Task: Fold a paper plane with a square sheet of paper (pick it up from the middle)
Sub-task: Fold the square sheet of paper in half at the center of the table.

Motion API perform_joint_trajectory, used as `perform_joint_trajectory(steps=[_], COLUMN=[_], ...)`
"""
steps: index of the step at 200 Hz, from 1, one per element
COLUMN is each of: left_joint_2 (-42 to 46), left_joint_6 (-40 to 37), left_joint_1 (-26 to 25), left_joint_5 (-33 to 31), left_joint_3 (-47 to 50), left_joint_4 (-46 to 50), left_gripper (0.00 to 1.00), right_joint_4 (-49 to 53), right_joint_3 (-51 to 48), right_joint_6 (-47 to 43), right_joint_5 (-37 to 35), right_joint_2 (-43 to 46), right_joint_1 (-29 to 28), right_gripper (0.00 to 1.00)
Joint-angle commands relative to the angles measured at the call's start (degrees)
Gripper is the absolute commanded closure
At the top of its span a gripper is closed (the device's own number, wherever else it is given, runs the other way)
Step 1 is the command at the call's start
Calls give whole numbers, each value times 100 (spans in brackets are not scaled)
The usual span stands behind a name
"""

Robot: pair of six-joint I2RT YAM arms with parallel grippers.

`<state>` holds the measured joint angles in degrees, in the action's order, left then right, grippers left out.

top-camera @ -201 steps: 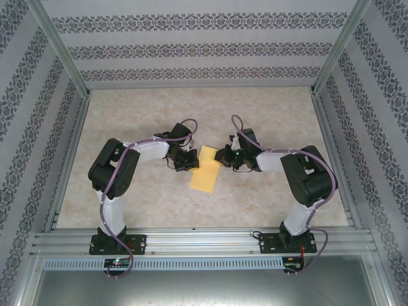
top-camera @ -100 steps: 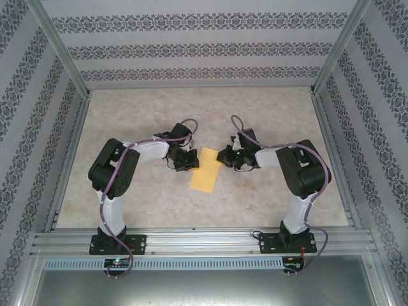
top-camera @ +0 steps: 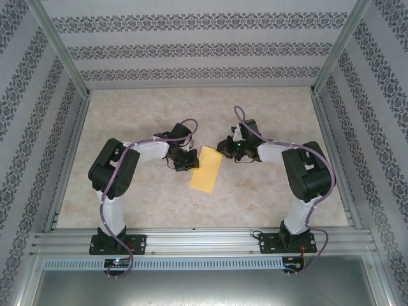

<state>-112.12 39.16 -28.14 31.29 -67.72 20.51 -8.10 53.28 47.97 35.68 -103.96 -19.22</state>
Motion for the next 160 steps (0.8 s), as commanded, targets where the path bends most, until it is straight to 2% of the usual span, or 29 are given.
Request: perform_joint_trajectory(steps=[1, 62, 114, 160], left_joint_2=[-290, -260, -240, -244], left_joint_6=[-136, -155, -145, -158], left_joint_1=[-52, -52, -51, -51], left_joint_5=[-683, -695, -720, -710], left_joint_3=[356, 364, 374, 334], left_joint_4=[749, 788, 770, 792], left_gripper=[100, 100, 100, 100], right_joint_4=[160, 343, 721, 627], right_joint_3=[75, 122, 466, 491], right_joint_6=[-143, -197, -331, -312], right_joint_5=[68, -149, 27, 188], right_joint_2=[-139, -738, -25, -275], right_joint_1=[51, 118, 196, 319], right_gripper=[93, 94, 93, 95])
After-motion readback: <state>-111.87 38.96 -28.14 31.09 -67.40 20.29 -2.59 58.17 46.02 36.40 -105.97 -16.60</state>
